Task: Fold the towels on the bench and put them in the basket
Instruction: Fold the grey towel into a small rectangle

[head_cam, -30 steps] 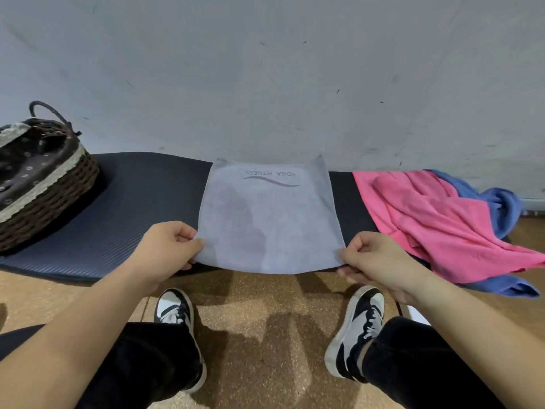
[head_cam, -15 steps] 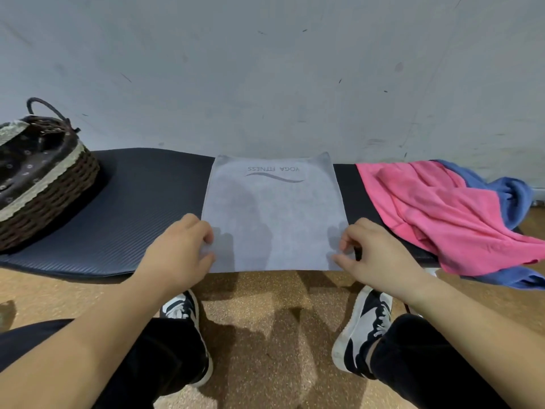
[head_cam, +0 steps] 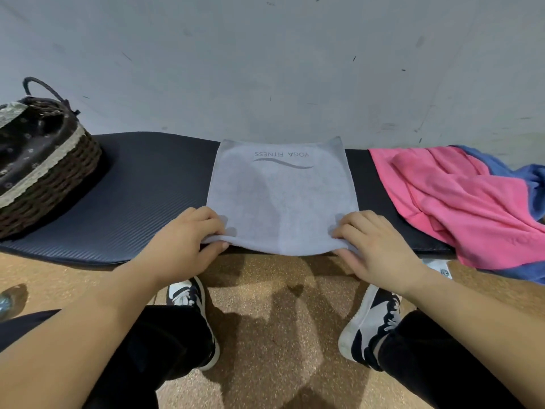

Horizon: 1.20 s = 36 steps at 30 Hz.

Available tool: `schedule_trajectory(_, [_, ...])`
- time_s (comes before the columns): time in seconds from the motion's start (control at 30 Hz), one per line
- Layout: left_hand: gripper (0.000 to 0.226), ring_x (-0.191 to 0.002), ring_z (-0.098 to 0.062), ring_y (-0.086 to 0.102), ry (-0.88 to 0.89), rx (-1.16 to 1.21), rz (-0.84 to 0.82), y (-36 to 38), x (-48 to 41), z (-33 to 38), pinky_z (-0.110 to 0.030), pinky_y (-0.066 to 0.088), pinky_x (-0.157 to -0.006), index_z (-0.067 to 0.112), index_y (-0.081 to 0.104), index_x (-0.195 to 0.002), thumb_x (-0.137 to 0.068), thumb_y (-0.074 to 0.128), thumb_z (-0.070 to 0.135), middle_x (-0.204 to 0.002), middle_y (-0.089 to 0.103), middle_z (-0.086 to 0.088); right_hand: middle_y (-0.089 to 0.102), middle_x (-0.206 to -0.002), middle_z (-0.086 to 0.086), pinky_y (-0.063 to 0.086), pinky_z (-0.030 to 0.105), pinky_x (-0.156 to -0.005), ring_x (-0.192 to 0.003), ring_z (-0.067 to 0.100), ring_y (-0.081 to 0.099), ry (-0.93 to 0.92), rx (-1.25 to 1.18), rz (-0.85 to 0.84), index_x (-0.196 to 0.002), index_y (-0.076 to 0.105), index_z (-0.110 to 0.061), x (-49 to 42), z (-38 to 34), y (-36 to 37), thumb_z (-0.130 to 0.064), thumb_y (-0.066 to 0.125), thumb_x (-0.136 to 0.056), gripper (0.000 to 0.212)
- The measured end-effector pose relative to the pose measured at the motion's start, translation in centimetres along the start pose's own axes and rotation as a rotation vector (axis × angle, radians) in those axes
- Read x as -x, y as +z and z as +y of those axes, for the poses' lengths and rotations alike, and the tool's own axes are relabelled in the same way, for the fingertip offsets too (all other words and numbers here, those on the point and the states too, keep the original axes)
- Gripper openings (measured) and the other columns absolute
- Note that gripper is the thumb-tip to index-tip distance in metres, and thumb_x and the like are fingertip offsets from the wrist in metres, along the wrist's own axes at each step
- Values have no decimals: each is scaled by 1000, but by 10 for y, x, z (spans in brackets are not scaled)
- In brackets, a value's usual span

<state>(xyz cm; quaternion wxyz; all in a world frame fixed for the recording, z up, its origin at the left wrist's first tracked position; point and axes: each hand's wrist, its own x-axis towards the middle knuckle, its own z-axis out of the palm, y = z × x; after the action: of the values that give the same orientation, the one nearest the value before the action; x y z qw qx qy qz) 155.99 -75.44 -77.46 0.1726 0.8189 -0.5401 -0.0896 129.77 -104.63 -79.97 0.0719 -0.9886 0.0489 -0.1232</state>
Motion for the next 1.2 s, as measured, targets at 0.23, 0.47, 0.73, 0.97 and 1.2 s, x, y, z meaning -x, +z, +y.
schedule_trajectory(0.23, [7, -84, -7, 61, -158, 228, -9, -14, 2, 0, -37, 53, -75, 34, 72, -99, -99, 66, 30, -91, 69, 13, 65, -123, 1, 52, 43, -94, -115, 25, 62, 18, -87, -28, -120, 70, -14, 8, 5, -4, -4, 68, -83, 39])
schedule_trajectory(0.47, [7, -80, -11, 72, -309, 364, 18, -35, 7, 15, -39, 58, -77, 34, 80, -89, -93, 75, 32, -82, 78, 13, 70, -72, -26, 43, 8, -62, -61, -5, 62, 277, -364, -173, -111, 78, -34, 3, 4, -49, -29, 74, -94, 19])
schedule_trajectory(0.73, [14, -62, -9, 63, -394, 502, -62, -62, 0, 25, -27, 51, -65, 28, 81, -87, -90, 75, 40, -74, 77, -3, 66, -66, -16, 44, 15, -61, -62, -2, 57, 428, -651, -463, -80, 75, -29, -18, 11, -85, -32, 72, -96, 16])
schedule_trajectory(0.97, [18, -89, -34, 73, -467, 556, 11, -69, -38, 16, -52, 59, -86, 24, 79, -92, -96, 70, 39, -84, 78, -6, 68, -78, 11, 49, 26, -64, -70, 16, 59, 651, -946, -189, -89, 73, -1, -63, 33, -76, -28, 76, -92, 27])
schedule_trajectory(1.2, [14, -83, -19, 70, -544, 362, 15, -56, -115, -8, -32, 57, -70, 25, 72, -94, -101, 61, 31, -89, 74, 1, 76, -91, 17, 56, 41, -72, -74, 17, 66, 777, -848, -31, -91, 71, -4, -117, 59, -33, -28, 75, -93, 25])
